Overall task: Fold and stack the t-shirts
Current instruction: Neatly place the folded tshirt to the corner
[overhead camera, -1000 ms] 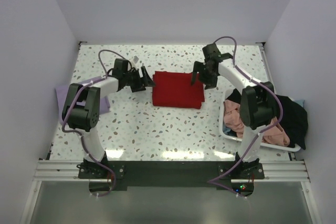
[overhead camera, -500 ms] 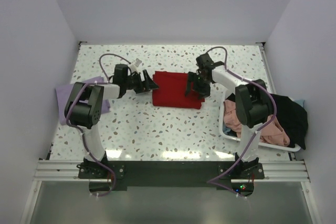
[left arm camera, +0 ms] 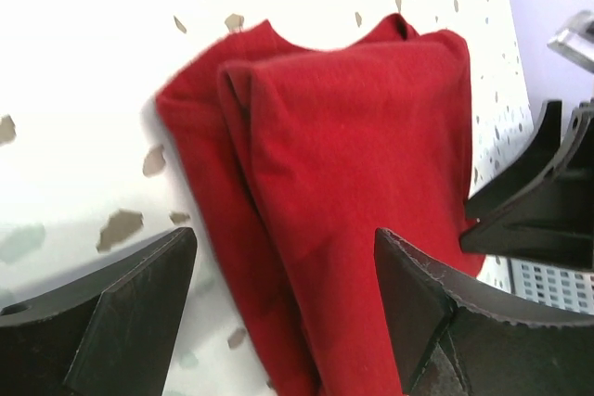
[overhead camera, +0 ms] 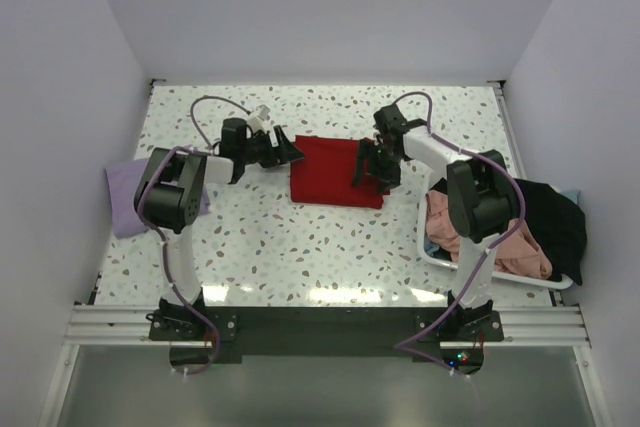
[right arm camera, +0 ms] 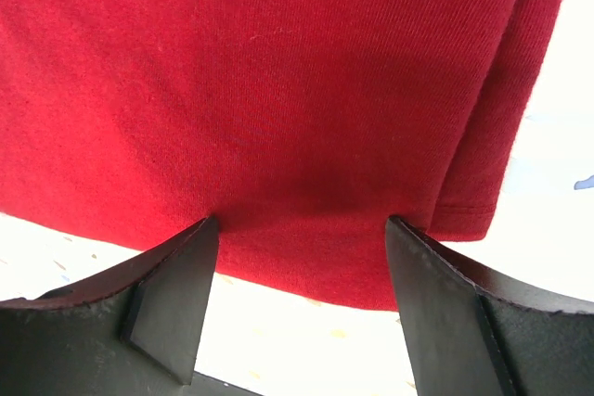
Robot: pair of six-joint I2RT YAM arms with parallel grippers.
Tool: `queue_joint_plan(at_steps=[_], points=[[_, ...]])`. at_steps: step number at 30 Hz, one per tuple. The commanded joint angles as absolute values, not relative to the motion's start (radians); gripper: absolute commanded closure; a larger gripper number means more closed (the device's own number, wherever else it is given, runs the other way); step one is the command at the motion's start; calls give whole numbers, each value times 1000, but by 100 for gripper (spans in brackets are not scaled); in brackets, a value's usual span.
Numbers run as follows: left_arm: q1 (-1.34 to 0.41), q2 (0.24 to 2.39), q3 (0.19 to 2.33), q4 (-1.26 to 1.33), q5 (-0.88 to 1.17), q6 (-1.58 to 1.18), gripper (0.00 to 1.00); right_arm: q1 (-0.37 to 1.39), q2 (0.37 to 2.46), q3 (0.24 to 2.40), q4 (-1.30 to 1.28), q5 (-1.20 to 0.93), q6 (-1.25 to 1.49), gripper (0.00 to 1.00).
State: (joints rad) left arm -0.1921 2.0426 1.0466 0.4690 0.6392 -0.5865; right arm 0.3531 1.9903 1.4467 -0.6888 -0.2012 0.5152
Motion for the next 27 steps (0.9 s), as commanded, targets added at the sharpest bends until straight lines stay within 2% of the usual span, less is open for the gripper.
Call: queue_joint_plan(at_steps=[1, 10, 21, 24, 27], points=[[-187, 2094, 1084, 491, 580, -572, 17, 353, 1997, 1460, -695, -216, 508, 25], [-219, 2155, 1065, 488, 607, -601, 18, 351, 2026, 1488, -704, -222, 508, 25], [-287, 2132, 993, 431, 592, -634, 23, 353, 2042, 1486, -696, -232, 505, 25], [-319, 2129, 999, 391, 572, -623, 26, 353, 2043, 1486, -696, -235, 506, 25], [-333, 2134, 1009, 361, 555, -638, 34, 353, 2042, 1483, -695, -236, 503, 25]])
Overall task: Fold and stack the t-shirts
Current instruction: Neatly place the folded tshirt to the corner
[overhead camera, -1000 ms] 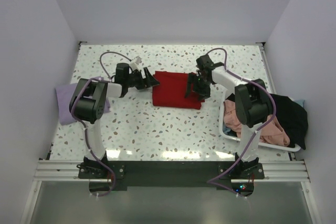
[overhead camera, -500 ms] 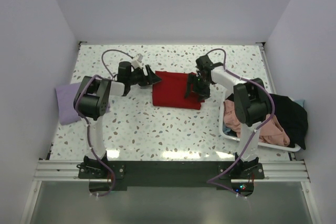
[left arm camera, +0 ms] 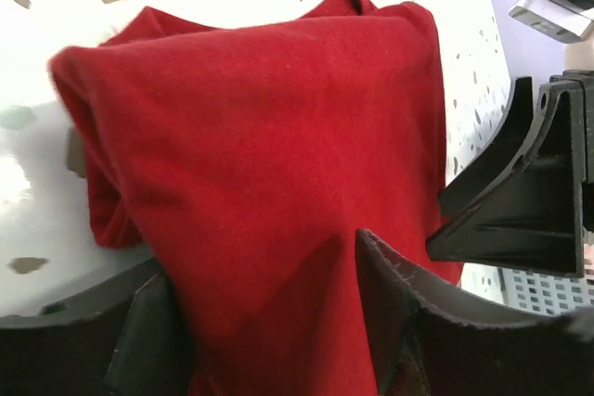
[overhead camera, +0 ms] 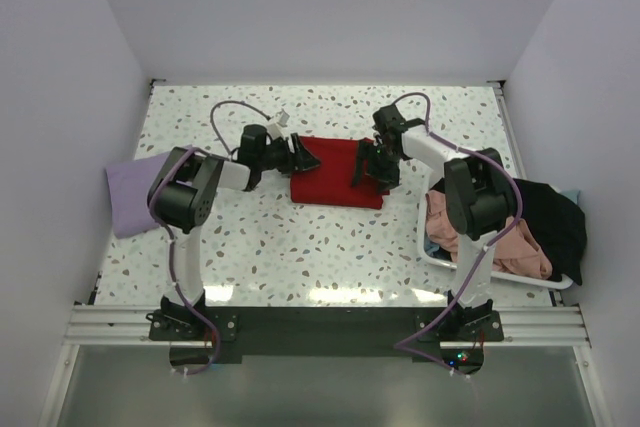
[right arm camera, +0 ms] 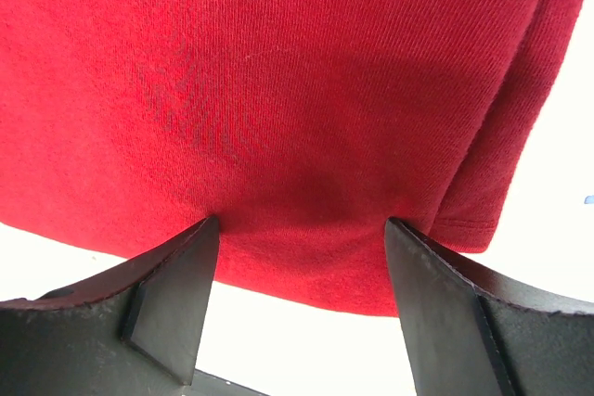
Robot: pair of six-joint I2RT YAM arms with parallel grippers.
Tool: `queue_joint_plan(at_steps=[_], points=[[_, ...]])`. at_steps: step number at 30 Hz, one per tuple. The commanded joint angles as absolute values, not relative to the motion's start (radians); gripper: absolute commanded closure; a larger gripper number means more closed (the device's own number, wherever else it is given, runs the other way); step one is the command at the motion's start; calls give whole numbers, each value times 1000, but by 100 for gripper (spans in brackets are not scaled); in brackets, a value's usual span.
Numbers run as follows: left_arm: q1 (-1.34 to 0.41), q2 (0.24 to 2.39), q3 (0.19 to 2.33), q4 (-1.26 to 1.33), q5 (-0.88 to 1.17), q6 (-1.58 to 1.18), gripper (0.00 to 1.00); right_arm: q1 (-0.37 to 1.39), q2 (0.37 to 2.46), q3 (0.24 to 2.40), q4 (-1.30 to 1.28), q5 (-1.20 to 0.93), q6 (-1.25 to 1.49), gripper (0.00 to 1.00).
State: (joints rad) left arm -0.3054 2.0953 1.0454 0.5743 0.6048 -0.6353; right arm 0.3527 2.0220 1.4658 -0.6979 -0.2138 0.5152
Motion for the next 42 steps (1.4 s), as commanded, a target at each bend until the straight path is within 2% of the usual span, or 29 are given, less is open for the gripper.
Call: queue_joint_plan(at_steps=[1, 3, 4, 6, 7, 8, 22, 42], points=[[-333, 2134, 1015, 351, 551, -644, 41, 351, 2039, 1479, -695, -236, 503, 25], [-333, 2129, 1023, 338, 549, -646, 52, 351, 2033, 1471, -692, -235, 502, 25], [-333, 2128, 1037, 316, 539, -646, 65, 351, 2031, 1467, -693, -235, 502, 25], [-334, 2115, 1052, 285, 523, -643, 82, 353, 2028, 1468, -698, -235, 499, 25], [-334, 2112, 1071, 247, 503, -640, 97, 351, 2025, 1468, -703, -233, 497, 25], [-334, 2106, 1083, 226, 491, -634, 100, 351, 2020, 1468, -704, -232, 495, 25], [-290, 1941, 1308, -305, 224, -404, 100, 353, 1888, 1356, -695, -204, 503, 23], [-201, 1798, 1497, -709, -84, -103, 100, 353, 1786, 1226, -667, -203, 528, 23]])
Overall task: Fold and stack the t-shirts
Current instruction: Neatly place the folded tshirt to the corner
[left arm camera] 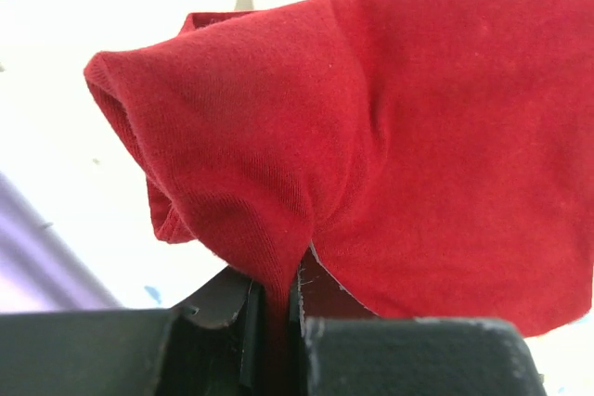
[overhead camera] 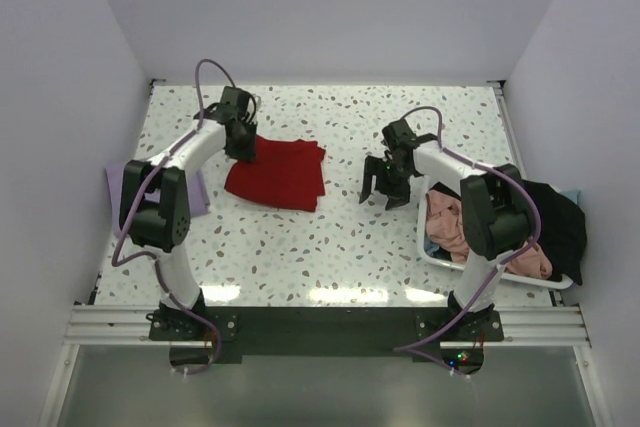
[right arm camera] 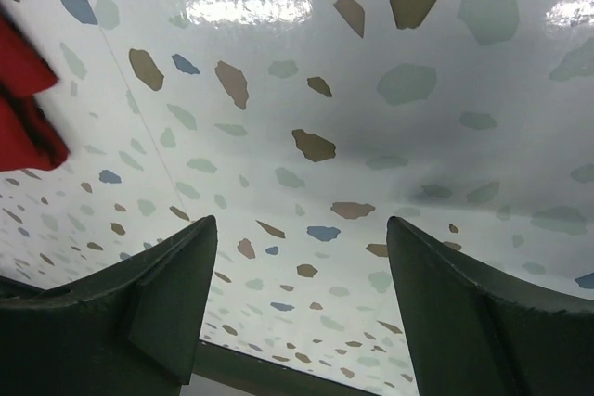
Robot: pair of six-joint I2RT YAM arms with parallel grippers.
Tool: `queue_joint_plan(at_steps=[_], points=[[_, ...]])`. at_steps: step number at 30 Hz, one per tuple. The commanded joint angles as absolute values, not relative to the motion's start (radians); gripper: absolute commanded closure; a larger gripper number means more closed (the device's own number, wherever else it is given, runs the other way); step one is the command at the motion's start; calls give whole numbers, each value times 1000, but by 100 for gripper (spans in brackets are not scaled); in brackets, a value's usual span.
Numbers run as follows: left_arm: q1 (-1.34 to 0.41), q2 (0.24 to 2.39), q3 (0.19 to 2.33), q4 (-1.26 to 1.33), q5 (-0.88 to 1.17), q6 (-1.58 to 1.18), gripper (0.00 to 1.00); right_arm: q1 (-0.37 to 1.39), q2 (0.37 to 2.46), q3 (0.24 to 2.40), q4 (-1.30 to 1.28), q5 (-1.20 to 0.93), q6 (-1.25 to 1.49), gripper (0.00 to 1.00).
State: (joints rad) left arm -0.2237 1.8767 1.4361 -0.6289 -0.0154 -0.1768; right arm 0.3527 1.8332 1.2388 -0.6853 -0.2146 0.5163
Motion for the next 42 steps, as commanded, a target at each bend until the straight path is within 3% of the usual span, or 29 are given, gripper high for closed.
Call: queue_joint_plan(at_steps=[1, 20, 42], points=[[-196, 1792, 1500, -728, -101, -97, 100, 353, 1783, 1224, -666, -202, 528, 23], [-68, 1652, 1598, -891, -163, 31, 100, 351, 1766, 1203, -683, -207, 517, 23], [77, 1485, 1569, -913, -135, 32, 100, 353, 1767, 1195, -703, -218, 503, 23]])
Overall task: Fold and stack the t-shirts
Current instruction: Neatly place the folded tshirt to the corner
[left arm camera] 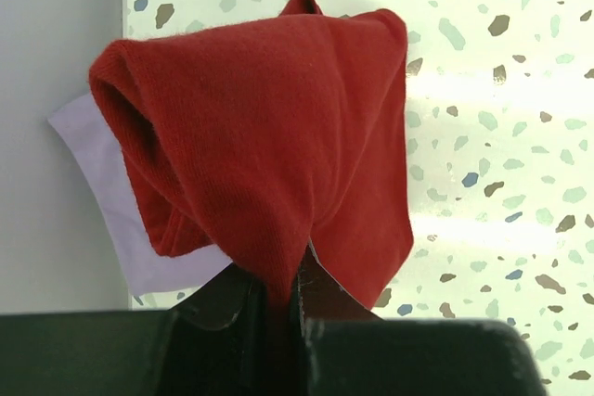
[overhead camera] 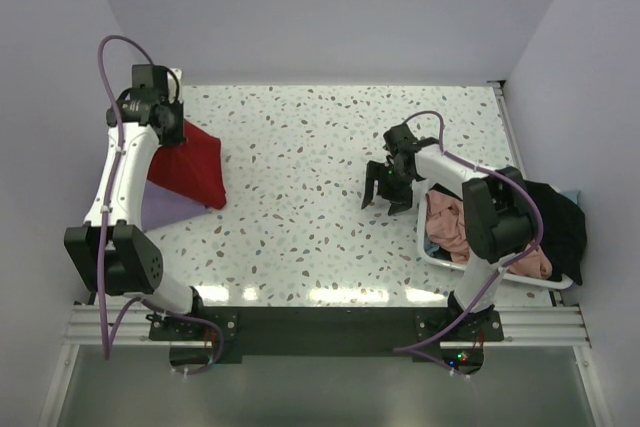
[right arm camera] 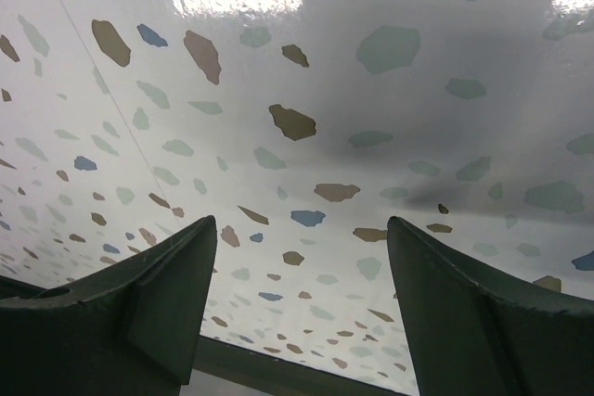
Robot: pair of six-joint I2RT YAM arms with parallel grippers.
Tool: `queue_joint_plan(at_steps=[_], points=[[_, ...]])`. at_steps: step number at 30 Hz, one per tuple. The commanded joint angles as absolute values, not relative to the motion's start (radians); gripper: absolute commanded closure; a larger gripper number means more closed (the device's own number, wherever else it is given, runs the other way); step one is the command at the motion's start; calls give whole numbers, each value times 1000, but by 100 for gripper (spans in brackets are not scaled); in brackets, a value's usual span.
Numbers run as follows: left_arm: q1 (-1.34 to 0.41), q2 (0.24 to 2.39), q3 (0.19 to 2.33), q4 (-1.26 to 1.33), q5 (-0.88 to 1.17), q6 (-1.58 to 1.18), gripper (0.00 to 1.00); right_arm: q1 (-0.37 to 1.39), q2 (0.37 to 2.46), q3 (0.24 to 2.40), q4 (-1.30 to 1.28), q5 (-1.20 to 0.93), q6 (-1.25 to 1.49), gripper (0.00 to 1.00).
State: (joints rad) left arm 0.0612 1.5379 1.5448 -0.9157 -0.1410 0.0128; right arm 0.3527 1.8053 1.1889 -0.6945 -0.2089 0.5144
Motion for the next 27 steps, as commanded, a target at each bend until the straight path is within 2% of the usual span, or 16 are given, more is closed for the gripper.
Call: queue_joint_plan(at_steps=[1, 18, 27], points=[[80, 1477, 1566, -913, -137, 32, 100, 353, 1767, 1193, -703, -219, 502, 23], [129, 1447, 1536, -904, -135, 26, 100, 353, 1793, 1221, -713, -232, 503, 23], [172, 1427, 1417, -848, -164, 31, 100, 353, 1796, 1229, -726, -236, 489, 23]])
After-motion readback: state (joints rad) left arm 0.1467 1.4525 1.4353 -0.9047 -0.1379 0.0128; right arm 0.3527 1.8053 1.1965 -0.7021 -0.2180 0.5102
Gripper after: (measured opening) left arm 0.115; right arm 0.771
